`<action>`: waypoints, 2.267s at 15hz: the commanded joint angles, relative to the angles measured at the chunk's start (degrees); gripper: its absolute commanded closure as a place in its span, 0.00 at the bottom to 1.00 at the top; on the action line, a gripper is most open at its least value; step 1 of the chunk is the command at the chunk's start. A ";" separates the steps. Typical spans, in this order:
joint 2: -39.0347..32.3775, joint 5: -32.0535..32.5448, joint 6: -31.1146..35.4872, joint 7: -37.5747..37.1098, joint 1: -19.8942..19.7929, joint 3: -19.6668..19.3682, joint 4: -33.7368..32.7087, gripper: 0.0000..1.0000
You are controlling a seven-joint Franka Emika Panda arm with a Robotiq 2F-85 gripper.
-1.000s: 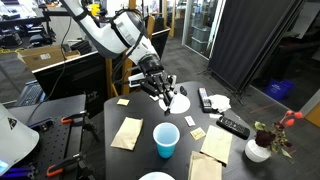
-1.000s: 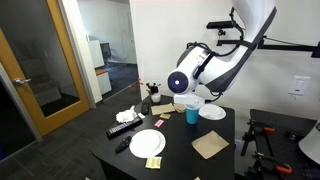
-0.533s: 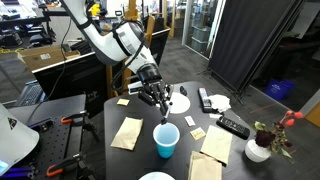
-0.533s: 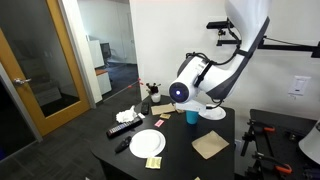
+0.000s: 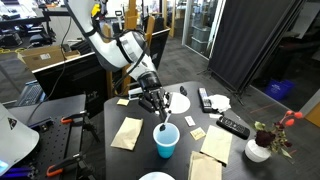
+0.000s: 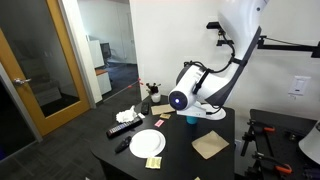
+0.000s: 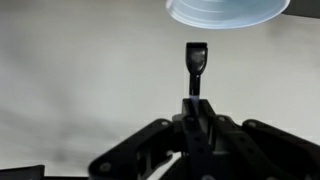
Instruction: Put the marker in the cup
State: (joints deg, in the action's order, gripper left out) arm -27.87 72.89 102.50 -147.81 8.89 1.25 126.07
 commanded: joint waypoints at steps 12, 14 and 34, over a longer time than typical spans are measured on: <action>-7.57 -0.76 -1.22 -1.04 -0.89 1.22 -6.00 0.97; -8.59 -0.88 -1.34 -1.03 -0.79 1.28 -6.48 0.97; -5.30 -4.31 -1.85 -1.19 2.47 -1.39 -6.05 0.00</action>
State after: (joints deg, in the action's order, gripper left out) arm -37.75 70.91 101.58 -149.00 9.18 1.80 119.06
